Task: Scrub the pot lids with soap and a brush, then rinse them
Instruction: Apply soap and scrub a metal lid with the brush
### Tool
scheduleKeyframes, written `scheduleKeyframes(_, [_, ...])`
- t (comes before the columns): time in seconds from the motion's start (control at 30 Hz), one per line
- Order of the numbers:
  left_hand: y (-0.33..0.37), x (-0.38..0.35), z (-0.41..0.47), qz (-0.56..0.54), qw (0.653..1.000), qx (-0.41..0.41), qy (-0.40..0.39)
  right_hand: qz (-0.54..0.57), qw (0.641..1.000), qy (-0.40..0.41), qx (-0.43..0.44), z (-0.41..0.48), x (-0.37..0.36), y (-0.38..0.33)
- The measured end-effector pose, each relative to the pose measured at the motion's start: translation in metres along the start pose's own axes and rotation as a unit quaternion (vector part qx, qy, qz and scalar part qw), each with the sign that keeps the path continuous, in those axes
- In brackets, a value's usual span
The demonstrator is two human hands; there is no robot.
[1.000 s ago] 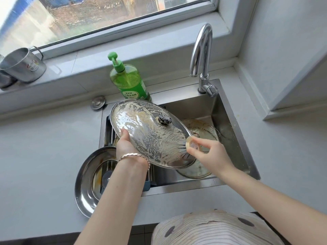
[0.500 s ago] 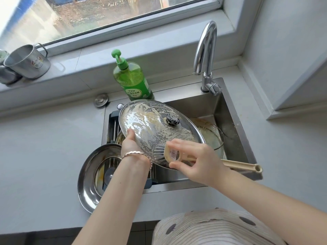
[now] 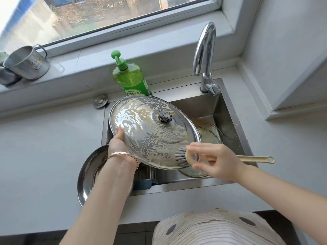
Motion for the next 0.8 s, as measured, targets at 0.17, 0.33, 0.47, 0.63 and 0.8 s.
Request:
scheduleKeyframes(0.17, [-0.008, -0.006, 0.0, -0.004, 0.999, 0.015, -0.034, 0.002, 1.0, 0.01, -0.011, 0.005, -0.002, 0.001])
scheduleKeyframes(0.33, [-0.004, -0.003, 0.004, 0.015, 0.999, 0.005, -0.036, 0.038, 0.999, -0.012, -0.034, 0.001, -0.001, 0.014])
scheduleKeyframes(0.47, [0.003, 0.002, 0.005, 0.055, 0.998, -0.022, -0.02, 0.039, 0.965, 0.038, -0.255, -0.009, 0.027, 0.075])
scheduleKeyframes(0.63, [-0.001, -0.007, 0.006, 0.137, 0.989, -0.043, -0.041, 0.167, 0.922, 0.157, -0.312, 0.02, 0.038, 0.056])
scheduleKeyframes(0.8, [-0.006, -0.01, 0.018, 0.183, 0.981, -0.033, -0.056, 0.126, 0.932, 0.079, -0.331, 0.05, 0.019, 0.028])
Point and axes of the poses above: each hand's wrist, its own z-axis towards the middle knuckle, its own x-axis out of the back of the hand, y = z × x, the point moved 6 cm from there along z, towards the middle knuckle
